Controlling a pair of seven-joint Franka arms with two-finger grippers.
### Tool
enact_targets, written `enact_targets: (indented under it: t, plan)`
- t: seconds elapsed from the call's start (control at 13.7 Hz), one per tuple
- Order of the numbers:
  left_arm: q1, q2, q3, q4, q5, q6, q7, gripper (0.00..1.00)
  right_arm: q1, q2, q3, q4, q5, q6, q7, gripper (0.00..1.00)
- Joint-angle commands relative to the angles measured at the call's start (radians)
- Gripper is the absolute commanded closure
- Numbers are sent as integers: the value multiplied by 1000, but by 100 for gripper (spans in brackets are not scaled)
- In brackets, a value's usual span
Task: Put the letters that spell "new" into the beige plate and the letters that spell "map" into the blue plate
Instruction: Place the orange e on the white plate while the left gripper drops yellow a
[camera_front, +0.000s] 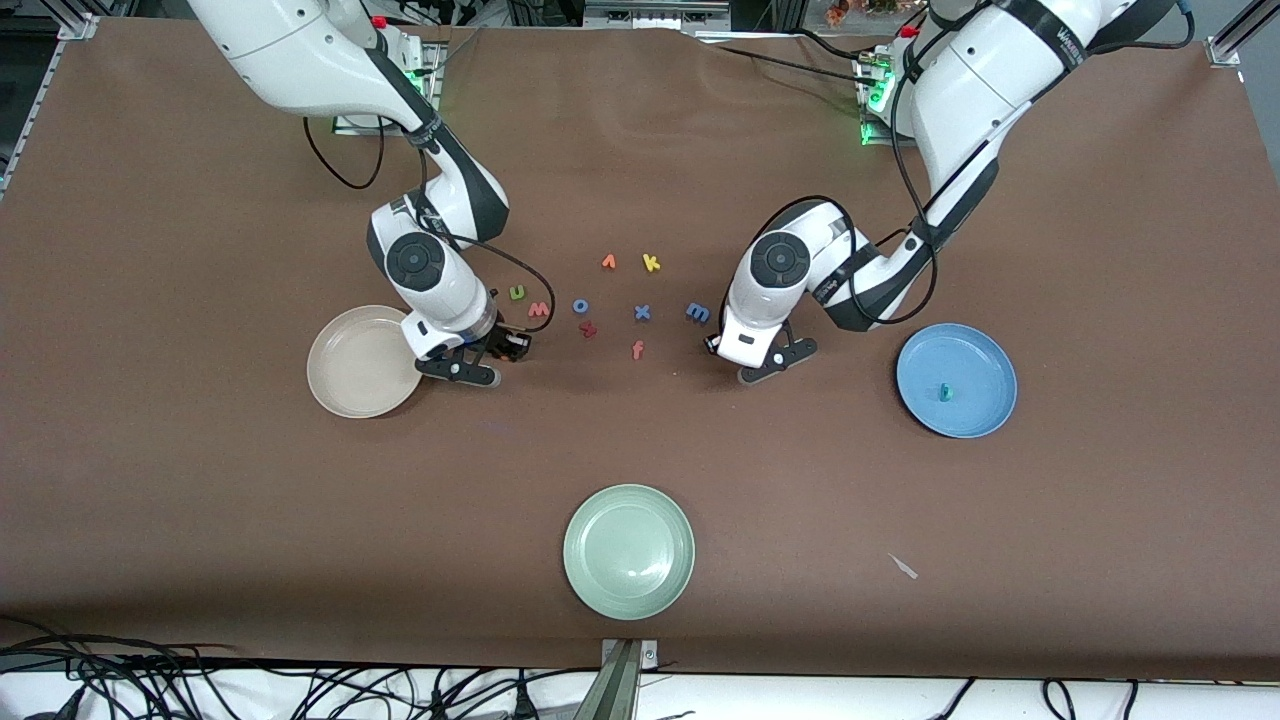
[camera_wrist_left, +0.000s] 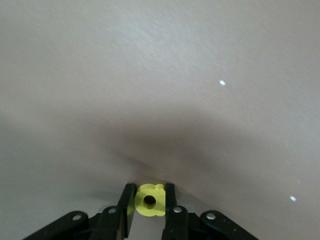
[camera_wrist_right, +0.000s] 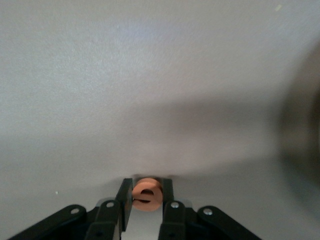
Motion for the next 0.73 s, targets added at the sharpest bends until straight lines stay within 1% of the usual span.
enact_targets:
  t: [0.0,0.07,0.22,0.37,0.44,0.51,0.66]
  plan:
    - [19,-17,3,99,5,-209,90,100,-34,-81,-35,83,-7,-223,-160,94]
    - [49,-21,0,129,-22,-270,156,100,-43,-91,-59,100,-7,-263,-248,94]
    - [124,-56,-2,131,-50,-323,315,100,-58,-121,-104,88,-5,-273,-390,93]
    - [203,-77,-8,131,-50,-387,481,99,-77,-146,-142,34,-5,-270,-486,92]
    - [238,-82,-6,130,-50,-406,561,98,-90,-155,-152,-15,-1,-232,-519,92]
    - [276,-88,-6,127,-49,-418,638,98,-95,-169,-155,-80,-1,-154,-527,92]
    - [330,-94,-3,125,-38,-455,779,98,-94,-177,-156,-162,-1,-28,-527,86]
